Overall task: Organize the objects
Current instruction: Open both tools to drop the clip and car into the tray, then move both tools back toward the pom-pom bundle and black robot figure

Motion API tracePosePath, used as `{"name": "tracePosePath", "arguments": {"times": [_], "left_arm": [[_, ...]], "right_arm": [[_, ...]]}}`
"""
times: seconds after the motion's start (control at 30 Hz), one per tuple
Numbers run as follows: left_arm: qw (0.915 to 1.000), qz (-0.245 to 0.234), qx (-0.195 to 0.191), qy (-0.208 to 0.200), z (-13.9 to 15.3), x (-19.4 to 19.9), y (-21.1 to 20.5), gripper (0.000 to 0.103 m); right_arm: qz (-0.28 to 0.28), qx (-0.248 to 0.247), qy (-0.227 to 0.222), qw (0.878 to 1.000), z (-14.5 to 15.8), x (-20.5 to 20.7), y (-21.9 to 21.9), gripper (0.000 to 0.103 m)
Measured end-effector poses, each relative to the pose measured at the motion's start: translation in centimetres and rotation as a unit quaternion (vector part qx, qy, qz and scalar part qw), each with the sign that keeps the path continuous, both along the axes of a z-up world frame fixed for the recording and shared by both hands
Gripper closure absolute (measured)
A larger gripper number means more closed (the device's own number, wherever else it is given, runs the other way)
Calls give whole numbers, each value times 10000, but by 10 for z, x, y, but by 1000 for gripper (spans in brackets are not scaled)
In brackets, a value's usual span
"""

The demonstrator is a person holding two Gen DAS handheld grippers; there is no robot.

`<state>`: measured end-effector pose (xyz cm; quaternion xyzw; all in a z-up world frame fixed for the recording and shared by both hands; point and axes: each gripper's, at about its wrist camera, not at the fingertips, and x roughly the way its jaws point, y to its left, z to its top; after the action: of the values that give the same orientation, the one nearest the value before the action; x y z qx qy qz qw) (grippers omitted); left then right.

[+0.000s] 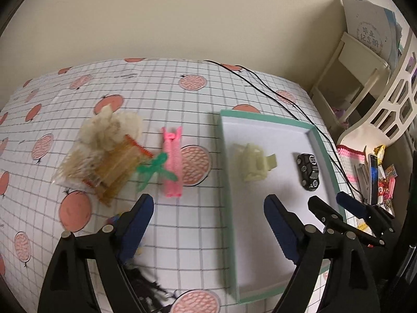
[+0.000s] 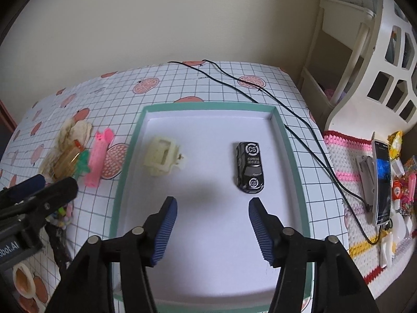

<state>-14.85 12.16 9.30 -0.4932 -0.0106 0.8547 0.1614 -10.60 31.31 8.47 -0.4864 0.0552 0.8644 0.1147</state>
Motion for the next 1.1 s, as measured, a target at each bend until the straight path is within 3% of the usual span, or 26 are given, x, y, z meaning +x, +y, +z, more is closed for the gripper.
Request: {"name": "tracePosePath", "arguments": {"times": [0.1,0.6,1.1], "left_arm": [[9999,101,41,38,2,5,-14,5],[9965,787,293,23,-7,14,-85,2],[9847,1648,500,-252,-25,8,-164,2]], "right_arm": [[47,7,10,10000,1,3,-8,32],[190,-142,54,9997,3,10,-48,6],[884,-195,-83,9959,-9,-11,-129,2]]}}
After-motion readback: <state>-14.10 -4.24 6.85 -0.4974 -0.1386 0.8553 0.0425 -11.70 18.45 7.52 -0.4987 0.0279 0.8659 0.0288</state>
